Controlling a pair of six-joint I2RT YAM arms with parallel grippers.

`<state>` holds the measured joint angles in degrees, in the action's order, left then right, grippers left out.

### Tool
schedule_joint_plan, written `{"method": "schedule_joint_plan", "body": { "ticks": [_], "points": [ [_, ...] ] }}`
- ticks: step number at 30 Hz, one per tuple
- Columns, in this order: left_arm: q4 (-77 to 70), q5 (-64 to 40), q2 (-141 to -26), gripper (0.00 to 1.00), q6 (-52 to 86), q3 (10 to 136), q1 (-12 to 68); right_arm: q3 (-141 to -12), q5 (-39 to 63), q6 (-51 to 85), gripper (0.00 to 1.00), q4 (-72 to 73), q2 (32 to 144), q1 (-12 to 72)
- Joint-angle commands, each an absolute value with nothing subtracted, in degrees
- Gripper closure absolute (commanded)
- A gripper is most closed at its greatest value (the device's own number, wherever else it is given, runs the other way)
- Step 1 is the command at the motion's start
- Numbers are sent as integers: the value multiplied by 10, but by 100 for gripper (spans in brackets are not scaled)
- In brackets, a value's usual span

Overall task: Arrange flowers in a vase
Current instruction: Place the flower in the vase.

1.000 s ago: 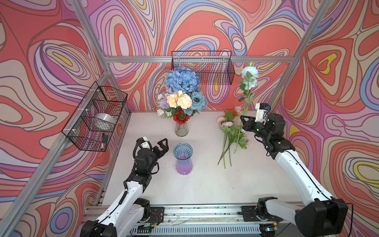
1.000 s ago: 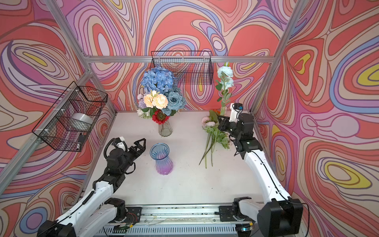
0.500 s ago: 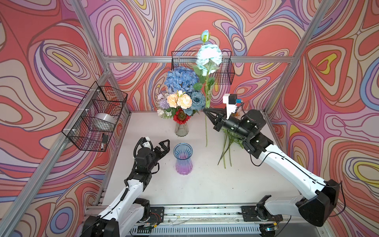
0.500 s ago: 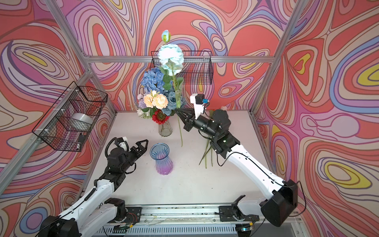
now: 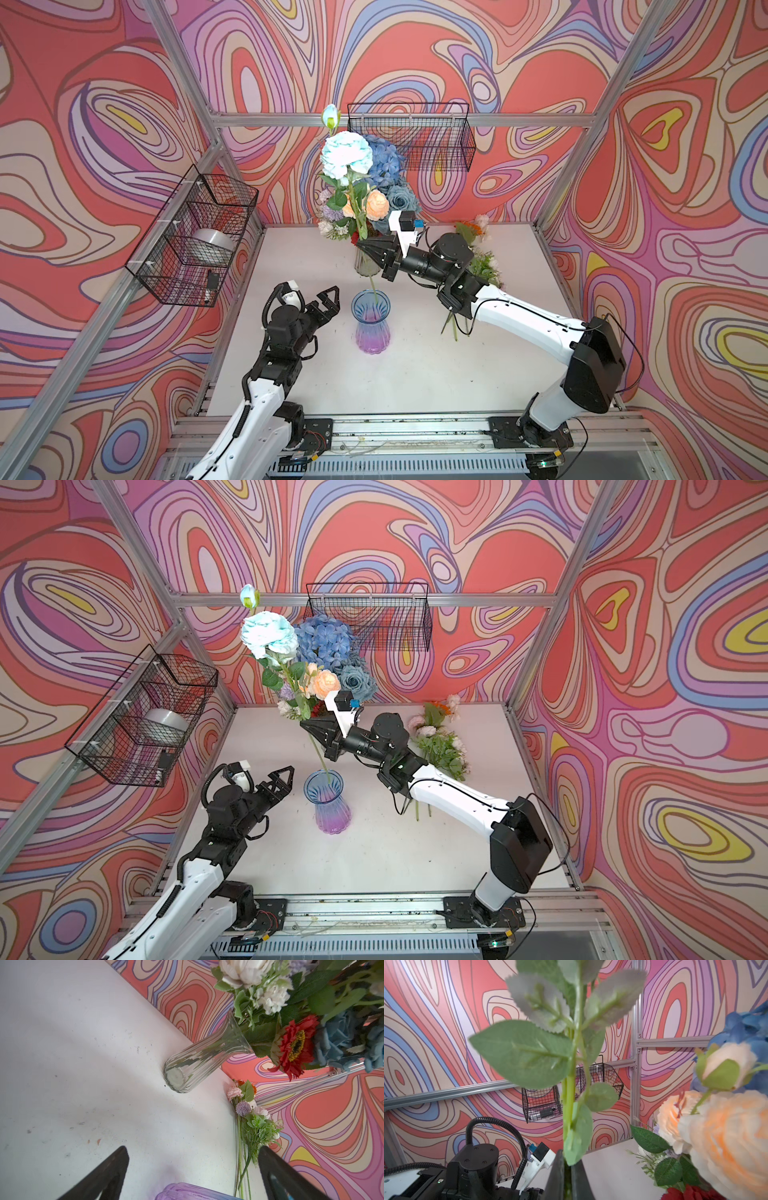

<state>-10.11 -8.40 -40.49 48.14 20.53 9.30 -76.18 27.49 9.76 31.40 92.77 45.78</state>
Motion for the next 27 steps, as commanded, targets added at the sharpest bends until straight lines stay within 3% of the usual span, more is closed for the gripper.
{"method": "schedule_joint_plan", "body": {
  "ticks": [1,27],
  "points": [
    [-76,-61,-381,0,470,194,88,-755,264,85,100,336,932,472],
    [-103,-234,-313,3,427,223,91,-643,169,28,100,140,935,501]
  ]
}}
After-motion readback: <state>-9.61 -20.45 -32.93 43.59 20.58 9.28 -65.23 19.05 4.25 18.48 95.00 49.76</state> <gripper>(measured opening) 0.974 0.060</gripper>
